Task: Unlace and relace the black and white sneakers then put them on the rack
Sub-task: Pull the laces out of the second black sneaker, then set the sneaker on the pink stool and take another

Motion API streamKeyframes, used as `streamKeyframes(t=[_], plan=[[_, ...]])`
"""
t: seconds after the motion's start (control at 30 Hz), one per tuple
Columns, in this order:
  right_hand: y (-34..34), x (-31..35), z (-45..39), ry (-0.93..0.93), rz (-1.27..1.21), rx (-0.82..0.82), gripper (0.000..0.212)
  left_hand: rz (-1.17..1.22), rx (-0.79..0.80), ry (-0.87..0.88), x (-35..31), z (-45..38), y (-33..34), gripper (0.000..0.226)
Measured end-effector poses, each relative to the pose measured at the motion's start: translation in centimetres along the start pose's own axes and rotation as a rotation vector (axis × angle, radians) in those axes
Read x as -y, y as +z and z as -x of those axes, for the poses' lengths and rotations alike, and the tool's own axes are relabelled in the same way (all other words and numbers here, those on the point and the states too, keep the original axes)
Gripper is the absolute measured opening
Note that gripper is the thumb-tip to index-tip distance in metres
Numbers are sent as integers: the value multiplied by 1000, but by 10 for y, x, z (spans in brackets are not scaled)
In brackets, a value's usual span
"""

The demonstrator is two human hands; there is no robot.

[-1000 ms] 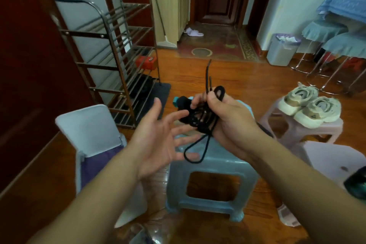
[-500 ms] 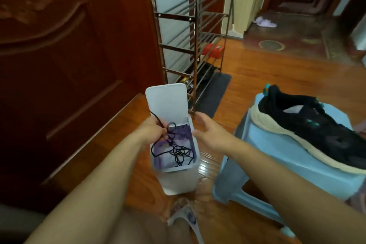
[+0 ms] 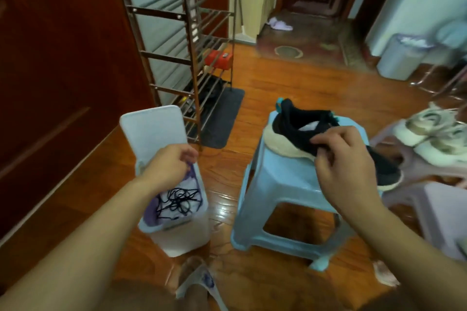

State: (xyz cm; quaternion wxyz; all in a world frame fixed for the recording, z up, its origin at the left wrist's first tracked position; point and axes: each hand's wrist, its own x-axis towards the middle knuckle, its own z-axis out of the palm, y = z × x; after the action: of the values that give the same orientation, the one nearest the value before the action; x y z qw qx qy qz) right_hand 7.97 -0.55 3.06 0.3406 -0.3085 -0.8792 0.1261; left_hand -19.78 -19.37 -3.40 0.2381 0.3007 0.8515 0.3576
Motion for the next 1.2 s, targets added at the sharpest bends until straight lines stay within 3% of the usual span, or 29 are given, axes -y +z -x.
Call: streamKeyframes(t=[0.07, 0.17, 0.23, 0.4, 0.5, 0.63, 0.83, 1.03, 1.2], plan=[[-16, -20, -10, 79, 138, -26, 33, -65, -31, 154, -34, 11, 12, 42], [-14, -44, -22, 212, 223, 267, 70, -22, -68, 370, -80, 19, 30, 42], [-3, -57, -26, 251, 378, 384, 83, -40, -70, 460, -104, 16, 45, 53], [10, -74, -26, 156, 661, 366, 53, -276, 2, 546, -148, -6, 78, 87], [-4, -93, -21, 95, 640, 373, 58, -379, 145, 572, -164, -14, 88, 78], [-35, -132, -6, 146, 497, 289, 61, -523, 147, 643, -192, 0, 107, 37], [-108, -202, 32, 535, 86, -191, 43, -493, 128, 819, -296, 24, 202, 36], [-154, -284, 84, 907, 19, -198, 42, -698, 175, 1048, -390, 10, 379, 40], [-157, -322, 116, 975, -57, -208, 41, -830, 254, 1134, -395, -10, 500, 43]])
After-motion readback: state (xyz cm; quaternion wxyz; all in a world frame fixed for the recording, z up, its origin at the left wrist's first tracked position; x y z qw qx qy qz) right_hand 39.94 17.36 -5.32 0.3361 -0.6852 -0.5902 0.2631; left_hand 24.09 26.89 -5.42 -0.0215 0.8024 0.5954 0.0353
